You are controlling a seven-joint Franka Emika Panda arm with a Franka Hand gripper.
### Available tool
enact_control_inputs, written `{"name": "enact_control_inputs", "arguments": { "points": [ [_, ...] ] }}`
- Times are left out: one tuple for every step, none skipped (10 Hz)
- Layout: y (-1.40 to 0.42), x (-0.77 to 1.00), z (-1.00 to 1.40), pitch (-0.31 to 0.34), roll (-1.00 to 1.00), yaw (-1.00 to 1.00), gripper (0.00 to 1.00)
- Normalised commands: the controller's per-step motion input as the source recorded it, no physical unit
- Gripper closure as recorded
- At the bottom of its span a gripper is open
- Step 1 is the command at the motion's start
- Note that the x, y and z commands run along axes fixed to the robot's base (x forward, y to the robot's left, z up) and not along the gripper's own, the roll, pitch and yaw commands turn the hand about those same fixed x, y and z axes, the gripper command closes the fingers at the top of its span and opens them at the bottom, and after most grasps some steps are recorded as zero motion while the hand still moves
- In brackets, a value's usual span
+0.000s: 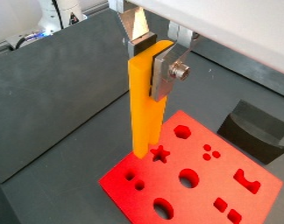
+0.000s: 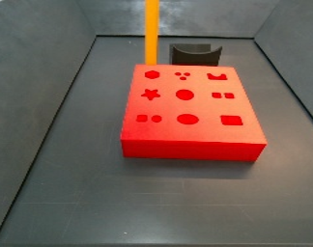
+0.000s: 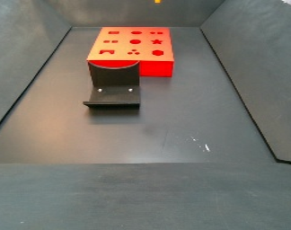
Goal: Insert the square-circle object.
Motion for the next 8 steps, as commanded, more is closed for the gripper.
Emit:
{"name": "enact_control_inputs", "arguments": {
  "points": [
    [-0.08,0.09,-0.08,0.0,-0.11,-0.05,1.0],
    [-0.17,-0.13,-0.22,-0.119,-0.18,-0.27,1.0],
    [-0.12,0.0,-0.15,-0.017,-0.09,-0.93,1.0],
    [-0.11,0.0,-0.31,-0.133,-0.07,-0.96,1.0],
    [-0.04,-0.01,-0.34,-0.141,-0.08,-1.0,1.0],
    [-0.02,0.0,-0.37,-0.131,-0.06,-1.0,1.0],
    [0.0,0.0,-0.42,-0.14,-0.04,-1.0,1.0],
    [0.0,0.0,-0.43,-0.136,-0.04,-1.0,1.0]
  ]
}}
